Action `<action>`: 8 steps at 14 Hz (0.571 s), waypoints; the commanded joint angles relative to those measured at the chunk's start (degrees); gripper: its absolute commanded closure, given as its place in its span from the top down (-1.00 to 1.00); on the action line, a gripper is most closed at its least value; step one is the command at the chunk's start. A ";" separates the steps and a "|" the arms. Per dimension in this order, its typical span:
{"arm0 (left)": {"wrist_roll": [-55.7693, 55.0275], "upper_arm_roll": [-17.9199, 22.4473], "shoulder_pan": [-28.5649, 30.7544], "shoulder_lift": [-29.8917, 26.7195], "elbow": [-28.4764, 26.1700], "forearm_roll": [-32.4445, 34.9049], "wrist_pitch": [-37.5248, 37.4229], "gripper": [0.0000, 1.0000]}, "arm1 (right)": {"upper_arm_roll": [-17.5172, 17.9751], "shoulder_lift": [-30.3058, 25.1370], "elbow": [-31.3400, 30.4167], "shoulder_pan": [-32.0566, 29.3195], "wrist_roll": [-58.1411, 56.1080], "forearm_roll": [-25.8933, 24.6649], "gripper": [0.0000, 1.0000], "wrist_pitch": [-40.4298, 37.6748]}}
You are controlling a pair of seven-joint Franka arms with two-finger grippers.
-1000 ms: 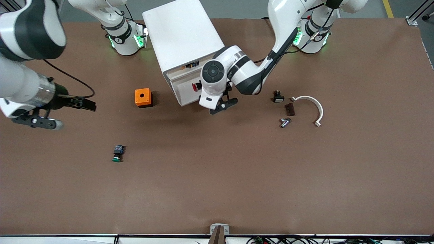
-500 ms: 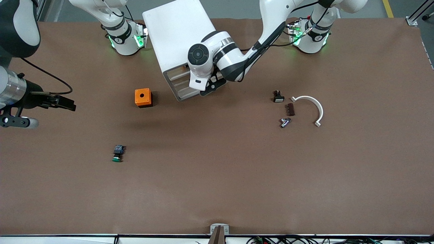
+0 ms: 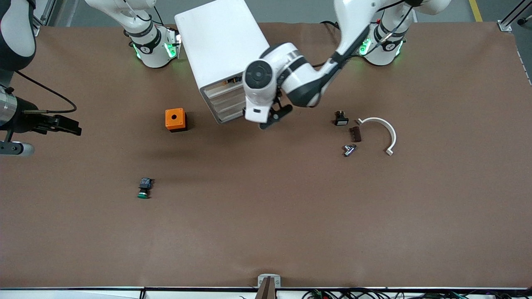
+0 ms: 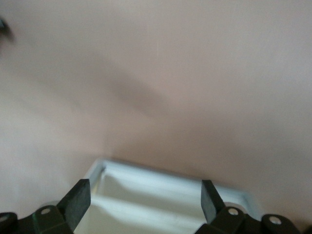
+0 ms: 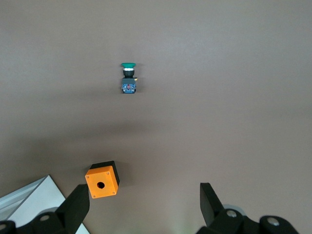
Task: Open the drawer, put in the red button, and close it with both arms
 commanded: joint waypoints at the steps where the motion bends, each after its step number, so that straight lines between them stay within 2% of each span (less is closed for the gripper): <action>1: 6.41 -0.54 10.31 -6.81 -0.43 1.62 -3.55 1.00 | 1.50 -0.12 2.57 -0.97 -0.31 -0.59 1.00 -1.82; 5: 18.63 -0.45 23.85 -11.83 0.27 2.24 -6.02 1.00 | 1.33 -1.61 2.23 -1.23 -0.22 -0.07 1.00 -4.28; 8: 28.02 -0.54 29.58 -15.69 0.36 6.52 -11.10 1.00 | 1.24 -2.93 2.14 -1.58 -0.22 0.11 1.00 -7.44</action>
